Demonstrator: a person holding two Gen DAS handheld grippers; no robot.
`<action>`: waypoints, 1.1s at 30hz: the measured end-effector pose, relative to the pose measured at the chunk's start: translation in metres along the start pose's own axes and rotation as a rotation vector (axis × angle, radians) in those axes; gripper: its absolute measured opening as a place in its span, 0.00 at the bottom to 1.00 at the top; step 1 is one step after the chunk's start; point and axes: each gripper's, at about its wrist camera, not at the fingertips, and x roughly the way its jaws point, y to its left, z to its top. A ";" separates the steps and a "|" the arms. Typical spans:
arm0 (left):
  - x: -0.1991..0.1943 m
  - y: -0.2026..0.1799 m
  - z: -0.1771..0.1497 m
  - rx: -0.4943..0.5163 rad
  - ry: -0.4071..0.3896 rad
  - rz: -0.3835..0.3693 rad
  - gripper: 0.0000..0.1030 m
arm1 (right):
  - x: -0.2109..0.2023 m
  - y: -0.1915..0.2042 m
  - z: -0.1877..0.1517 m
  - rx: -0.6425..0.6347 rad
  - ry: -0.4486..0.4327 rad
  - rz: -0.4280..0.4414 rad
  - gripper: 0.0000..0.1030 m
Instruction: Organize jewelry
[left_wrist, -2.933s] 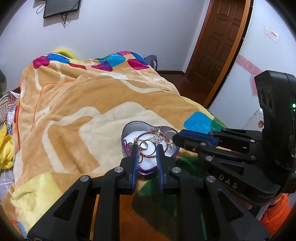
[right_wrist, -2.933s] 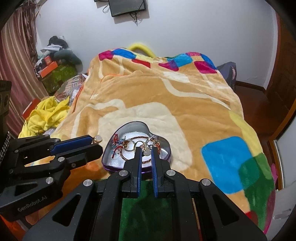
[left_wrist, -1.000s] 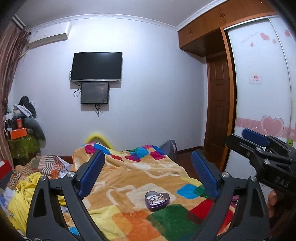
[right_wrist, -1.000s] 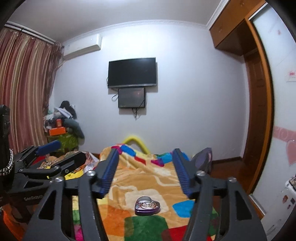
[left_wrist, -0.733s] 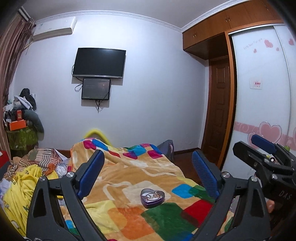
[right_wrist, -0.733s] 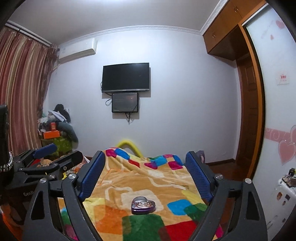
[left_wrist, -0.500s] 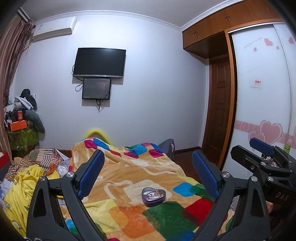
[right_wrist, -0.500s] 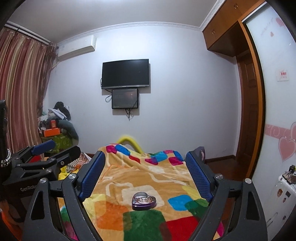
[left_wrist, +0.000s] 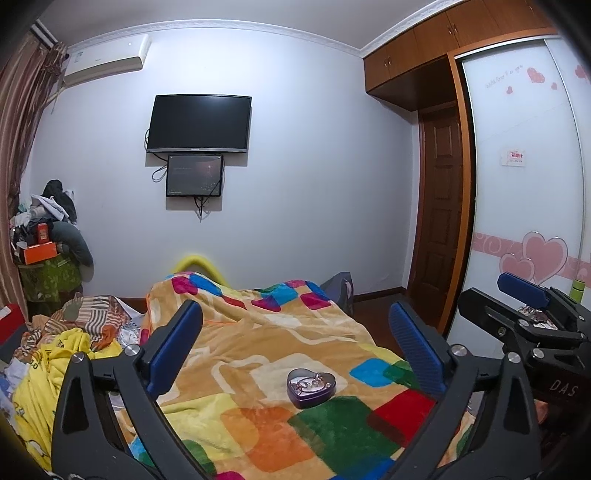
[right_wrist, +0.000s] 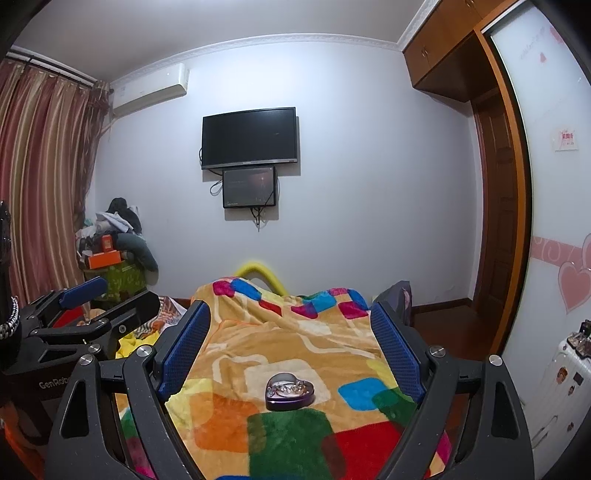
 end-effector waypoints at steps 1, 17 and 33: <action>0.000 0.000 0.000 0.000 0.003 -0.003 0.99 | 0.000 0.000 0.000 0.001 0.001 0.000 0.84; 0.004 -0.001 -0.003 0.004 0.022 -0.016 0.99 | -0.002 -0.001 0.002 0.005 0.015 -0.003 0.84; 0.008 -0.001 -0.006 -0.008 0.038 -0.027 0.99 | -0.001 -0.004 0.001 0.016 0.021 -0.003 0.84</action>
